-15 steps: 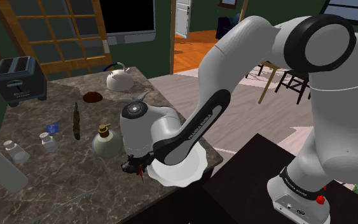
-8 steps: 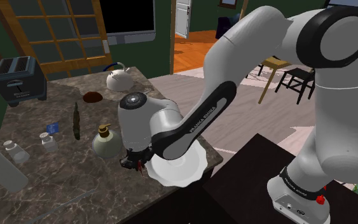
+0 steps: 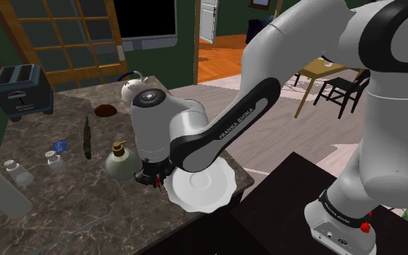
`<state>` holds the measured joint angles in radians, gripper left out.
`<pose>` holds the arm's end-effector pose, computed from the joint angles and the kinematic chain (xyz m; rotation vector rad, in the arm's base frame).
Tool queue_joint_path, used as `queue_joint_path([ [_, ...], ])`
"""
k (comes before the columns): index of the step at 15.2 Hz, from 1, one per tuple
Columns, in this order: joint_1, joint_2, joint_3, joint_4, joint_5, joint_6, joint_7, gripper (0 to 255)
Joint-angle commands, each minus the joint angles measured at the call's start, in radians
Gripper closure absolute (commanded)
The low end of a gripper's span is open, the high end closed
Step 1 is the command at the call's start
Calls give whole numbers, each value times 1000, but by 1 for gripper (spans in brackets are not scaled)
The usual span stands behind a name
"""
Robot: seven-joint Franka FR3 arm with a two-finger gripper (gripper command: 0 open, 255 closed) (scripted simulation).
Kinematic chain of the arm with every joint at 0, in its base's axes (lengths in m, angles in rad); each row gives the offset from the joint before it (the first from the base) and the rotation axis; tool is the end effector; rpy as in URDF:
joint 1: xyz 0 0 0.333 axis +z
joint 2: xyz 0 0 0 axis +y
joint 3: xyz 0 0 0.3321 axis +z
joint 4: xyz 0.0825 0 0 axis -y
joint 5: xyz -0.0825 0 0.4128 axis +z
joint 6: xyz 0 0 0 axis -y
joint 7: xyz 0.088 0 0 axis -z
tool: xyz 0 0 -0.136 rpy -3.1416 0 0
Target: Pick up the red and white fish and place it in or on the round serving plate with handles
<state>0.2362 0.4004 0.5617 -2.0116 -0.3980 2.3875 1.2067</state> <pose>0.4550 0.4415 0.2524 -3.1154 0.2576 -0.1427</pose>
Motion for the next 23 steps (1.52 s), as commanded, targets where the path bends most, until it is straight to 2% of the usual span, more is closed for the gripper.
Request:
queue_joint_path([
  [1, -8, -19, 10, 4, 17, -20, -14, 255],
  [3, -14, -35, 18, 8, 32, -37, -24, 255],
  [7, -112, -175, 45, -164, 118, 28, -122, 255],
  [12, -207, -355, 57, -355, 272, 88, -299, 255],
  [16, -239, -503, 21, -494, 415, 111, -475, 255],
  [23, -249, -406, 24, -516, 315, 213, -400, 255],
])
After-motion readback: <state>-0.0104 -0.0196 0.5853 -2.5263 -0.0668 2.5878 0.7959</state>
